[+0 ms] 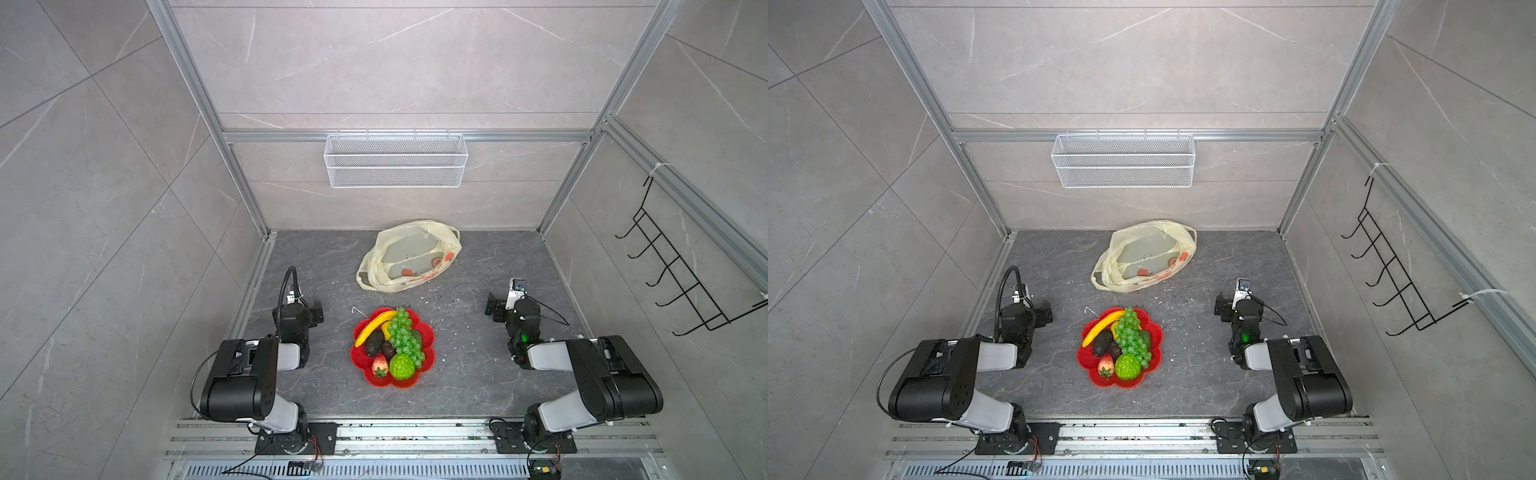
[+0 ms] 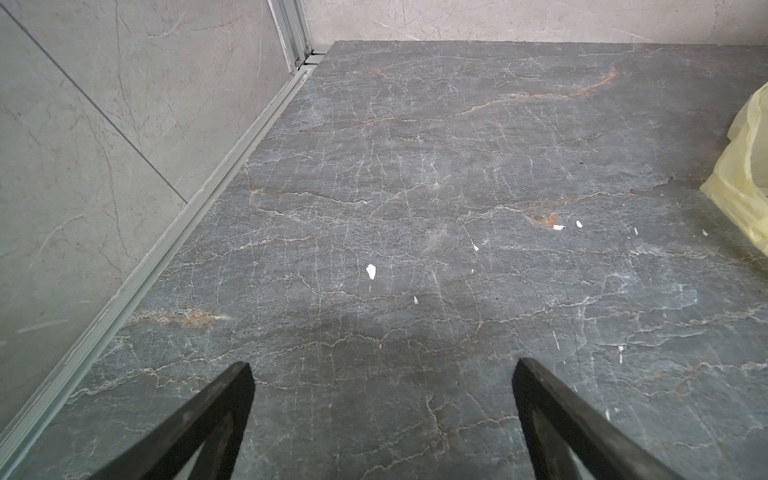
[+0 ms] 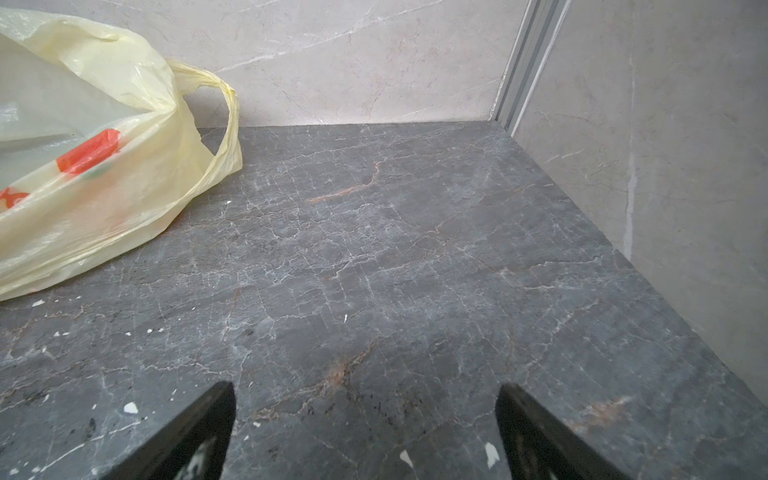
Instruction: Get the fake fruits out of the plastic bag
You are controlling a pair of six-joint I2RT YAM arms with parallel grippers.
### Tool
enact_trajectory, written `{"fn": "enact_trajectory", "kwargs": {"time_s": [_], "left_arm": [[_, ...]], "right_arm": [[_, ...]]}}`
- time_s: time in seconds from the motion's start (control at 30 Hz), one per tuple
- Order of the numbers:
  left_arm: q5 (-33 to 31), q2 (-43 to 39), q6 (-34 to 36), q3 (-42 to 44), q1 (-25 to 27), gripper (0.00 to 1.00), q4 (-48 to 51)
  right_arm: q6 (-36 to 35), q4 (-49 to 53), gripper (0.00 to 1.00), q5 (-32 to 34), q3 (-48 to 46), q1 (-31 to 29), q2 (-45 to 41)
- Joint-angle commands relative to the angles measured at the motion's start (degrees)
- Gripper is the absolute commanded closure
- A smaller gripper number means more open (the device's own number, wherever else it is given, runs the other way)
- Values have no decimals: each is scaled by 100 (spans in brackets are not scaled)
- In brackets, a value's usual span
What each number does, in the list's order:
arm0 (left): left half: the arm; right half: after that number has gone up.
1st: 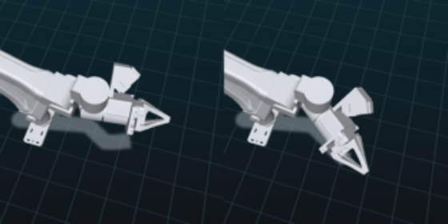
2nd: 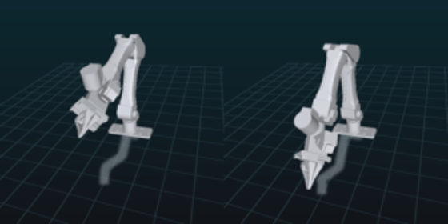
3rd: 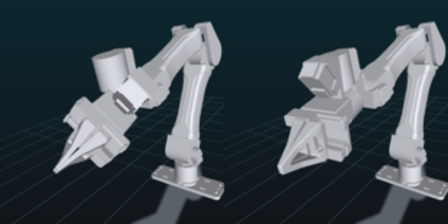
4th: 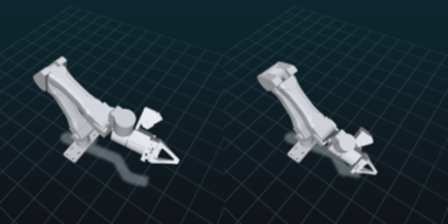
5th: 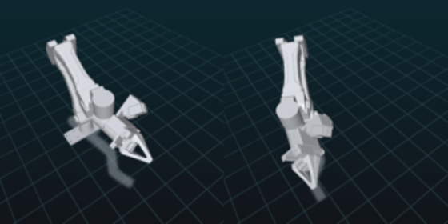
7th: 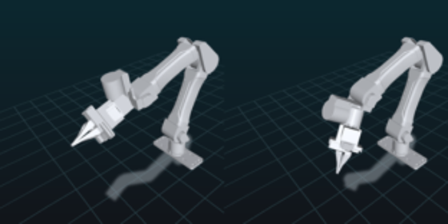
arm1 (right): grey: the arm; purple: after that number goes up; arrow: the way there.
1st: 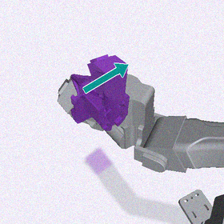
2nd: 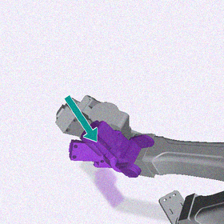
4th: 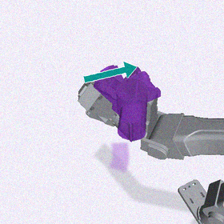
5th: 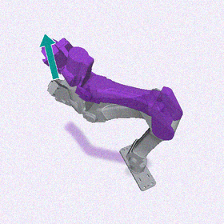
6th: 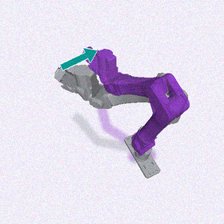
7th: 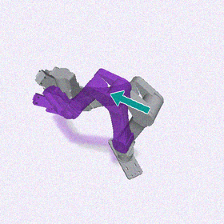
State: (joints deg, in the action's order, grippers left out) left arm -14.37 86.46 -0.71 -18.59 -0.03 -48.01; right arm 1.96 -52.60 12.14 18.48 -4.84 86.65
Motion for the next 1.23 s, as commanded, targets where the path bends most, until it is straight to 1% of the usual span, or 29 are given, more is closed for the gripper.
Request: {"fn": "enact_trajectory", "kwargs": {"time_s": [0.0, 1.2], "left_arm": [[92, -49, -78, -126, -22, 0, -218], [97, -41, -74, -135, -20, 0, -219]], "right_arm": [[120, -49, 0, -54, 86, 5, 15], [118, -5, 0, -124, 119, 36, 17]]}}
